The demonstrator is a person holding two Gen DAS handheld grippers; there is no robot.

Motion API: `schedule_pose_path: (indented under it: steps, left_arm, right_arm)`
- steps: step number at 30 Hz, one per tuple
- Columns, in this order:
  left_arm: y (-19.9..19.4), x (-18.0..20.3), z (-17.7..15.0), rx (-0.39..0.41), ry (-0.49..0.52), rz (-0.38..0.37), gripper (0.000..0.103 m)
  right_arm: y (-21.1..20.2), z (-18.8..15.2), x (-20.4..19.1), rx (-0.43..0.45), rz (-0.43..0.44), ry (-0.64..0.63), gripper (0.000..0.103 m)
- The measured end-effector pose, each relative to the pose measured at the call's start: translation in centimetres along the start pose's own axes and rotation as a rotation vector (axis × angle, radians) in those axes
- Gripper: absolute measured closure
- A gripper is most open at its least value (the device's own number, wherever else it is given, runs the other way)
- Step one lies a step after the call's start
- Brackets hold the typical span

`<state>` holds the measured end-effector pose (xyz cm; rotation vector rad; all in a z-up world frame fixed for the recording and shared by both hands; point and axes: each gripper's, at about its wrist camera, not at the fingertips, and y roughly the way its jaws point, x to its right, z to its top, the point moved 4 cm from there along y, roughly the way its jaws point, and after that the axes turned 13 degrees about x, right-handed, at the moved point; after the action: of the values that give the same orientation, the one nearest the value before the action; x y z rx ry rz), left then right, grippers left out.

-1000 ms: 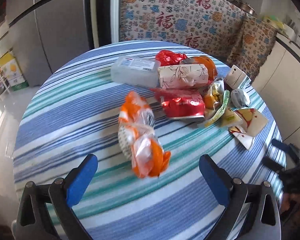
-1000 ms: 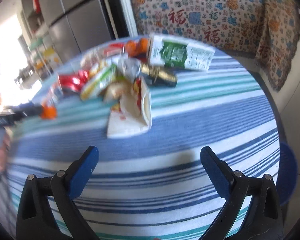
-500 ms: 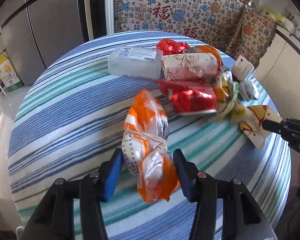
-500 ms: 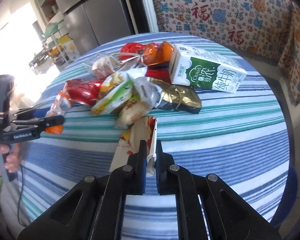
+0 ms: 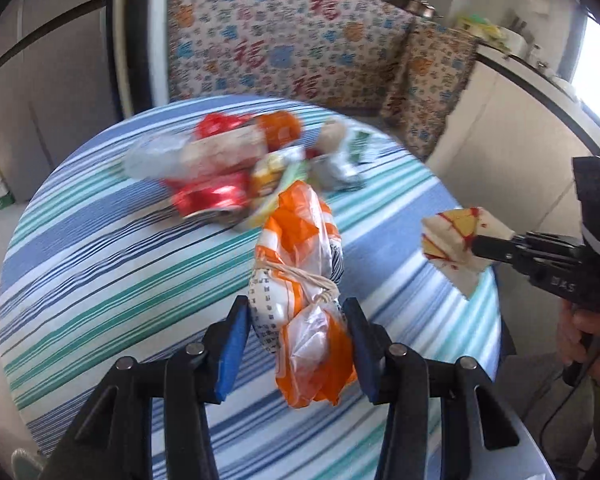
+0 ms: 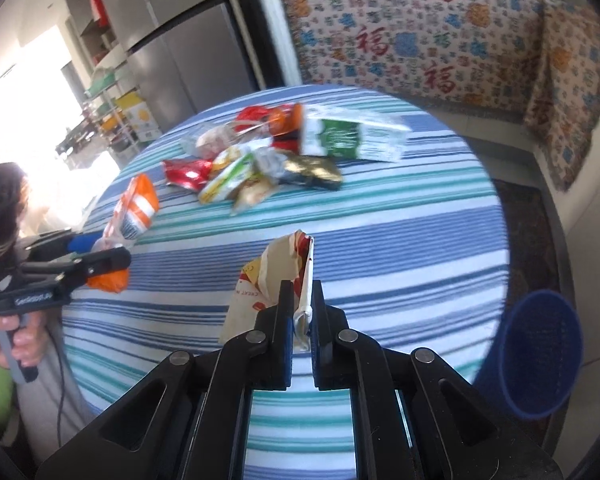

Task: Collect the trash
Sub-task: 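Carry the snack bag and paper wrapper with both tools over the blue wastebasket, then open both tools to drop the bag and wrapper into the wastebasket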

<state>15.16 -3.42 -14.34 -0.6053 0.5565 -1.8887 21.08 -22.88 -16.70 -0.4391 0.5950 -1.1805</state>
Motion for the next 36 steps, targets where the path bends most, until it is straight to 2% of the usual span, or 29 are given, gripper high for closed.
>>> schedule_pose_path:
  steps: [3, 8, 13, 16, 19, 23, 30, 36]
  left_arm:
    - [1.3, 4.9, 1.4, 0.000, 0.036, -0.076, 0.055]
    - [4.9, 14.2, 3.8, -0.019, 0.083, -0.216, 0.055]
    - [10.3, 24.0, 6.0, -0.064, 0.118, -0.325, 0.055]
    - [14.3, 29.8, 6.7, -0.105, 0.133, -0.378, 0.055]
    - [18.3, 32.7, 6.6, -0.151, 0.143, -0.409, 0.055]
    - [23.6, 36.2, 5.2, -0.213, 0.165, -0.413, 0.055]
    - [30.8, 39.6, 2.4, -0.275, 0.186, -0.410, 0.055]
    - [32.9, 41.3, 0.7, -0.302, 0.183, -0.409, 0.055]
  right_arm:
    - [-2.2, 0.3, 4.0, 0.028, -0.068, 0.044, 0.098]
    - [-6.4, 0.6, 13.0, 0.062, -0.250, 0.129, 0.097]
    - [-8.2, 0.5, 21.3, 0.037, -0.411, 0.187, 0.097]
    - [-8.4, 0.4, 25.6, 0.017, -0.476, 0.216, 0.097]
    - [-8.1, -0.1, 29.3, -0.007, -0.530, 0.234, 0.097]
    - [-7.5, -1.9, 33.8, -0.039, -0.594, 0.259, 0.097]
    - [-7.0, -5.3, 39.8, -0.097, -0.618, 0.327, 0.097]
    - [-7.0, -6.7, 42.0, -0.116, -0.611, 0.375, 0.096]
